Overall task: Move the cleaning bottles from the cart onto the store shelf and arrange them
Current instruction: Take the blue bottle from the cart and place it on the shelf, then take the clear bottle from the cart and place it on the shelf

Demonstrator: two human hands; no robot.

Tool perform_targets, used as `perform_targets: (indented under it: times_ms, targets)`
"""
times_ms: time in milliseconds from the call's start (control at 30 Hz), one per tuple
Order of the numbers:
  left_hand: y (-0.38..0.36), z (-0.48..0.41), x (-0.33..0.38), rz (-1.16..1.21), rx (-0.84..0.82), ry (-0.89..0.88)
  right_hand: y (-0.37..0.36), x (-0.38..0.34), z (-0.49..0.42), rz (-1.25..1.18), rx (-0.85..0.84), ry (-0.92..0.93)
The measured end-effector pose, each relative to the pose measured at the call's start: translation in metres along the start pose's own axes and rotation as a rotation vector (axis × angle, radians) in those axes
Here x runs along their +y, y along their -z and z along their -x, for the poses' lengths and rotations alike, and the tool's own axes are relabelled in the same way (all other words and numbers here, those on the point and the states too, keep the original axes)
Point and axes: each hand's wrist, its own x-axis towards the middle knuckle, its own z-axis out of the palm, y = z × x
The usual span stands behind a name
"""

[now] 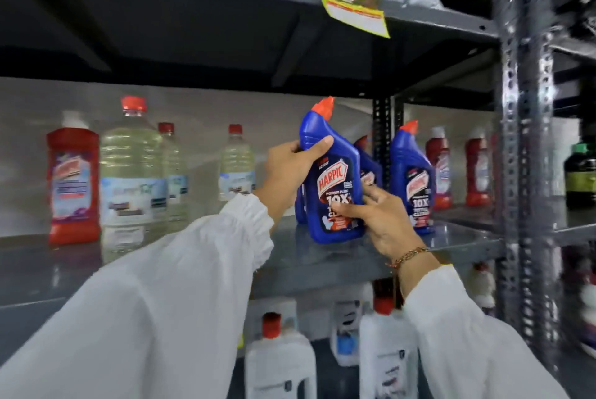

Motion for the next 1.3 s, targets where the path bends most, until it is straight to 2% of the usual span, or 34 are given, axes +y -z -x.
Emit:
perform_targets:
  times_ms: [300, 567, 633, 733, 833, 900, 967, 1100, 1233, 1300]
  targets:
    - [-0.044, -0.018, -0.037, -0.045, 0.011, -0.001, 0.047, 0.019, -0.022, -0.024, -0.033, -0.053]
    - [-0.050, -0.014, -0.045, -0.027, 0.057, -0.007, 0.046, 0.018, -0.020, 0.113, -0.020, -0.087]
    - [-0.049, -0.011, -0.046, -0.004, 0.059, 0.004, 0.040, 0.015, -0.013, 0.293, 0.062, 0.015]
    - [-0.036, 0.001, -0.044, -0.010, 0.090, -0.034, 0.020, 0.013, 0.009, 0.646, 0.310, 0.361]
    - [0.004, 0.025, -0.036, -0.072, 0.244, -0.138, -0.023, 0.018, 0.037, 0.687, 0.413, 0.730]
    - [0.046, 0.050, -0.024, -0.045, 0.357, -0.314, -0.065, 0.028, 0.056, 0.641, 0.343, 0.887]
    - [0.097, 0.083, -0.013, -0.029, 0.475, -0.496, -0.117, 0.041, 0.080, 0.568, 0.200, 0.950]
    - [0.223, 0.166, 0.004, -0.153, 0.706, -0.736, -0.238, 0.074, 0.153, 0.346, -0.124, 0.846]
    - [0.371, 0.270, 0.005, -0.455, 0.990, -0.687, -0.364, 0.119, 0.264, 0.167, -0.468, 0.793]
    - [0.450, 0.334, -0.008, -0.655, 1.131, -0.505, -0.425, 0.149, 0.337, 0.118, -0.713, 0.732]
